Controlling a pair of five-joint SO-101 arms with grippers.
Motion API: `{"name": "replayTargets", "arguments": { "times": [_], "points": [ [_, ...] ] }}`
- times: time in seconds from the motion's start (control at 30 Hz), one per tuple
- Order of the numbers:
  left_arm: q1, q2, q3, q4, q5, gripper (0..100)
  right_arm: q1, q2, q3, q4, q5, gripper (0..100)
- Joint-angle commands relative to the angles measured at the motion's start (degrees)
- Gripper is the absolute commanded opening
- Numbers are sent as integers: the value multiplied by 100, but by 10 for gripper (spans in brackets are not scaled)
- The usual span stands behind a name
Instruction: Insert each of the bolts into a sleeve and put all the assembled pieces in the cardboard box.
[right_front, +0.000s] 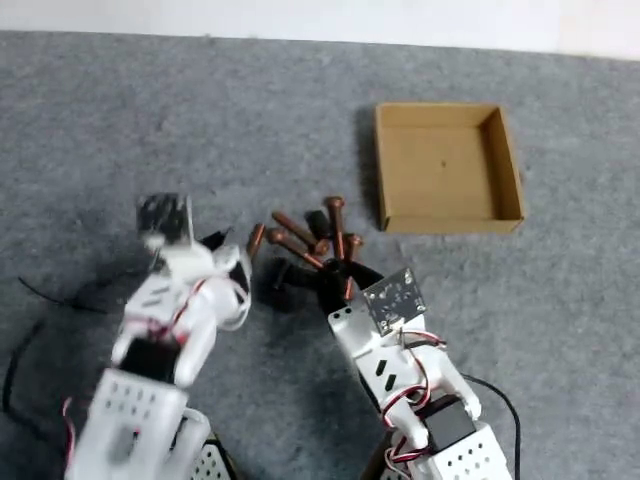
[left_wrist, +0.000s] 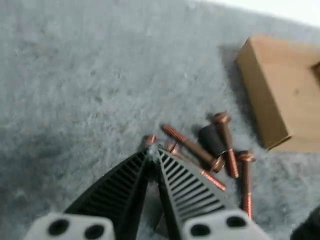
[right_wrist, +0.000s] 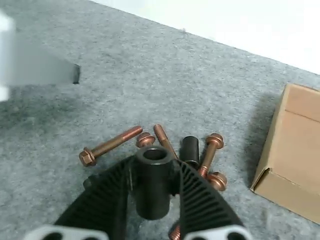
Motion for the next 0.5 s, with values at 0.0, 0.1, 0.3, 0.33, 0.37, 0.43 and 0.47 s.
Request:
{"name": "replayTargets", "arguments": {
  "times": [0.0, 0.1, 0.3, 0.33, 0.37, 0.43, 0.47],
  "points": [
    [-40, 2062, -1253, 0, -44, 8, 66, -127, 690, -127, 62, 4],
    [-40, 3398, -1947, 264, -44, 11, 66, -127, 690, -127, 70, 4],
    [-84, 5068, -3407, 1538, -53, 185, 66, -127, 690, -145, 79, 4],
    [-84, 5253, -3609, 1732, -53, 195, 66, -127, 690, -145, 79, 4],
    [-84, 5429, -3785, 1873, -53, 195, 66, -127, 690, -145, 79, 4],
    [-92, 5754, -4066, 1969, -53, 187, 66, -127, 690, -145, 79, 4],
    [-92, 5895, -4154, 1960, -53, 180, 66, -127, 690, -145, 79, 4]
  ]
}}
